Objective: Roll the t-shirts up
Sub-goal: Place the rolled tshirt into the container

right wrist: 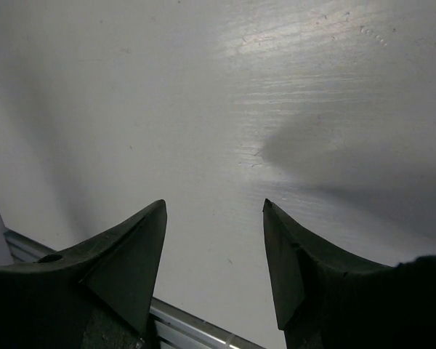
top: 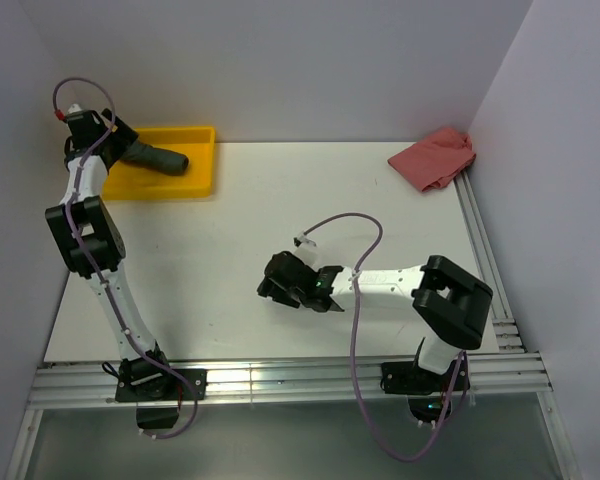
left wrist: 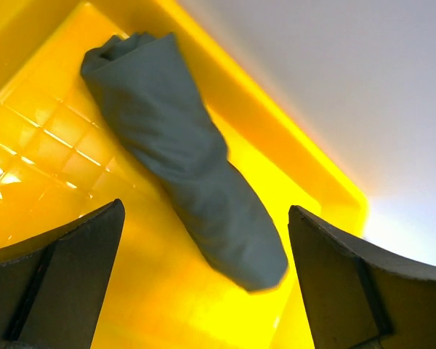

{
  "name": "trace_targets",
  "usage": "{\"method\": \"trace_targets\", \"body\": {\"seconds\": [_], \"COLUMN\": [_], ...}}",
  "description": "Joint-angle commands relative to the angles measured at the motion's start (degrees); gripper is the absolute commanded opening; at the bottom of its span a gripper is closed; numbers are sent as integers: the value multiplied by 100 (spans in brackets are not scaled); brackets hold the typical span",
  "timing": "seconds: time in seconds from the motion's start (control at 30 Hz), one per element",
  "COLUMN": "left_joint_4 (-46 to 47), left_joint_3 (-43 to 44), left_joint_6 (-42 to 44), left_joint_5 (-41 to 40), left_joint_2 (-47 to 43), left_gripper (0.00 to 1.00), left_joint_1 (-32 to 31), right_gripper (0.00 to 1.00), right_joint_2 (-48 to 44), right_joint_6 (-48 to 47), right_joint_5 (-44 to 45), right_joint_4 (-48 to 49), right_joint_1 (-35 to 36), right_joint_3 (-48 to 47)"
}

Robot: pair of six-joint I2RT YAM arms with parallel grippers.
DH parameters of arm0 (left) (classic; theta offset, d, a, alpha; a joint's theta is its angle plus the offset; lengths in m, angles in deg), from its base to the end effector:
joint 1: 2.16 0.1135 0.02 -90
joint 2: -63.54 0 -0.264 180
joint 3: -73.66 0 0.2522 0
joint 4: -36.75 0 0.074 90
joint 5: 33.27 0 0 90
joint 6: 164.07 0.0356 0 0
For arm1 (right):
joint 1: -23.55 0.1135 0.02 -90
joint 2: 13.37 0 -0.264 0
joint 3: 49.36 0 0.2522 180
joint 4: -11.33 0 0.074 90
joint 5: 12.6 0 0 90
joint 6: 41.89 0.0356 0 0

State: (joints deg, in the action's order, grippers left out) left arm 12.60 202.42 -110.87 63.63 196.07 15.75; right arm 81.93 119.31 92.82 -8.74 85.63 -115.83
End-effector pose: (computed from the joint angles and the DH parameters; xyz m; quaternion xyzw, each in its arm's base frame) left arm 0.5215 0.1641 0.2403 -0.3654 0.7739 -0.1353 0.4993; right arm 0.1659 0.2929 0.1731 0.1207 0.9212 0.2695 0.2533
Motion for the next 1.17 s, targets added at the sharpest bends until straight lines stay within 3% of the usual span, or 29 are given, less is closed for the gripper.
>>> {"method": "trace_targets", "body": {"seconds": [0.0,0.17,0.3,0.5,0.73,0.9,1.13], "left_joint_4": [-496,-1017,-1552,-2660,-2749,-2714,-2740], "left_joint_3": [-144,-951,-2162,-3832,-5066,-5409,-5418], "left_joint_6": [759,1692,2946,4301,4496,4638,4585], "left_joint_5": [547,1558,2358,3484,3766,3767,3784], "left_joint_2": [-893,-1922,-3203,-4978,-6677,-7337,-7206], "left_gripper": [99,99,99,99,100,99,99], "left_joint_1": [-25,-33,-121,-735,-2106,-2239,-2248], "right_gripper": [63,64,64,67,68,68,69], "right_joint_2": [-538,-1013,-1680,-2831,-4036,-5142,-6015], "right_joint_6": [-167,-264,-317,-300,-98,17,0], "right_joint_5": [207,558,944,1647,2183,2334,2527], "right_joint_4": [-54,-169,-449,-1117,-1821,-1699,-1566], "right_joint_1": [-47,-74,-82,-100,-109,-109,-109], "right_joint_3": [-38,94,287,533,911,1682,2186]}}
